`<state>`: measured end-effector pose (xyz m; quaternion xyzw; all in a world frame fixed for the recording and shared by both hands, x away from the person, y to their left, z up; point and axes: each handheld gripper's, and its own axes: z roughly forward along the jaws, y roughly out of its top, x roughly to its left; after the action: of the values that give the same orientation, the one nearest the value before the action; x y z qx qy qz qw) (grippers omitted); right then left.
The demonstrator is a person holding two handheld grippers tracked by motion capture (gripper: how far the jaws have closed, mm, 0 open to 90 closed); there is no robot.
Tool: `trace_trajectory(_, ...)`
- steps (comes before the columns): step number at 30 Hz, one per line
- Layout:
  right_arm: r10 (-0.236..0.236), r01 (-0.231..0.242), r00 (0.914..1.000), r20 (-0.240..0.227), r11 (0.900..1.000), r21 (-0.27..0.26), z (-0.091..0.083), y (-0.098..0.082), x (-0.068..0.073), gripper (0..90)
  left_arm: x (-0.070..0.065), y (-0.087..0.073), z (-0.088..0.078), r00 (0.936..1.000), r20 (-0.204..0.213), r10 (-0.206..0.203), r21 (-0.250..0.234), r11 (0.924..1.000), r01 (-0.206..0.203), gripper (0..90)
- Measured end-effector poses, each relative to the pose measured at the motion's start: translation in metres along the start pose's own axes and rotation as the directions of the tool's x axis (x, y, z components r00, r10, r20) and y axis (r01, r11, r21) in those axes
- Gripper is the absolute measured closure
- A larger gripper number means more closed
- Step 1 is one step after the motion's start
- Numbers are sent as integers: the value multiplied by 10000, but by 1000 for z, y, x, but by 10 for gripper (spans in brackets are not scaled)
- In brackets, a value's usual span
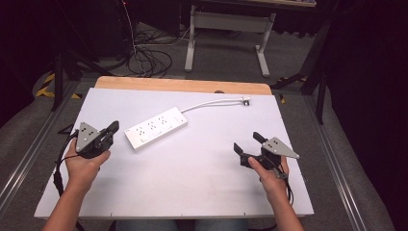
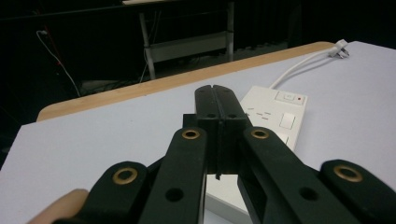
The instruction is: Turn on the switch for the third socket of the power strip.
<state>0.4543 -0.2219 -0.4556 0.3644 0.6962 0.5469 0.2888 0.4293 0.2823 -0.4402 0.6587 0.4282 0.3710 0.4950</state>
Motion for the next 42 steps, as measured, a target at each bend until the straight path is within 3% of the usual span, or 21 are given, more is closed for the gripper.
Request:
trace_trajectory(7,-11,11,9999,-103,10000,-27,4,2,0,137,0,-1,-10,9996,-262,-137,-132,9998,134,900)
trace_trajectory(14,-22,21,9997,-258,10000,-44,6,3,1,138,1,-2,-16,9994,-177,-308,-68,9995,306,899)
trace_trajectory(23,-80,82,9992,-395,10000,48,11,2,0,137,3,-2,-25,9951,-309,-936,-330,9952,925,876)
trace_trajectory(33,-42,46,9988,-483,10000,78,12,2,1,137,-1,0,-24,9976,-295,-629,-160,9979,625,771)
trace_trajectory(42,-17,20,9992,-406,10000,93,8,1,0,137,-4,3,-28,9965,-497,-670,-278,9975,657,744)
